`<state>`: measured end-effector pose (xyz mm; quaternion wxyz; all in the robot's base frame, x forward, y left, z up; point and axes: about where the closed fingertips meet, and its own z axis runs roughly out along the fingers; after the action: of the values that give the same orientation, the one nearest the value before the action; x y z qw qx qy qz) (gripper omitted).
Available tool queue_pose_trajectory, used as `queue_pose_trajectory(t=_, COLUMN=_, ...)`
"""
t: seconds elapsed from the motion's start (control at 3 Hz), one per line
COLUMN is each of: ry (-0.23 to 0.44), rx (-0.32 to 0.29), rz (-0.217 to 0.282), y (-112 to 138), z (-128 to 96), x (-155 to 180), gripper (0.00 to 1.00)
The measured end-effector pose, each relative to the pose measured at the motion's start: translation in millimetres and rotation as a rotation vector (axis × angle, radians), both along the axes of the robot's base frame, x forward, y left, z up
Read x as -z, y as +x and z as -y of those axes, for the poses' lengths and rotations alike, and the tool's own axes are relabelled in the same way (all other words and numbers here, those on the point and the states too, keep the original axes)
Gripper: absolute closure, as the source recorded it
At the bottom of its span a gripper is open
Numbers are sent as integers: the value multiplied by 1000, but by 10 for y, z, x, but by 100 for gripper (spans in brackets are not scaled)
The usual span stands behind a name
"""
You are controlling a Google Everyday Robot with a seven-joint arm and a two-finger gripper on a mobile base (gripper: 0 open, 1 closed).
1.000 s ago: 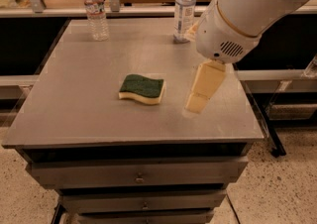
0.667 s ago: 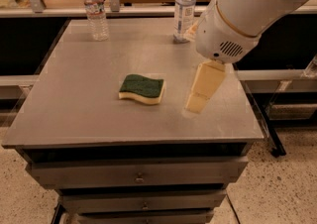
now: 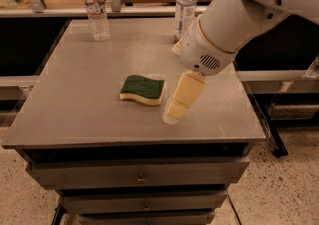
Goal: Pick sponge
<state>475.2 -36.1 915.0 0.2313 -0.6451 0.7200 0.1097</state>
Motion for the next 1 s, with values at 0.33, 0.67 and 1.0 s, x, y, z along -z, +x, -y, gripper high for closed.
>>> queue_pose_trajectory(t=0.33, ry=35, rx=6, rz=-35, y=94, z=-227, x=230, gripper=0)
queue_pose_trajectory(t=0.67, ry=83, rx=1, rz=-39, y=189, z=-394, x=444, gripper=0)
queue_pose_trajectory(t=1.0, ry=130, rx=-4, rz=-9, y=350, z=-506, x=582, gripper=0)
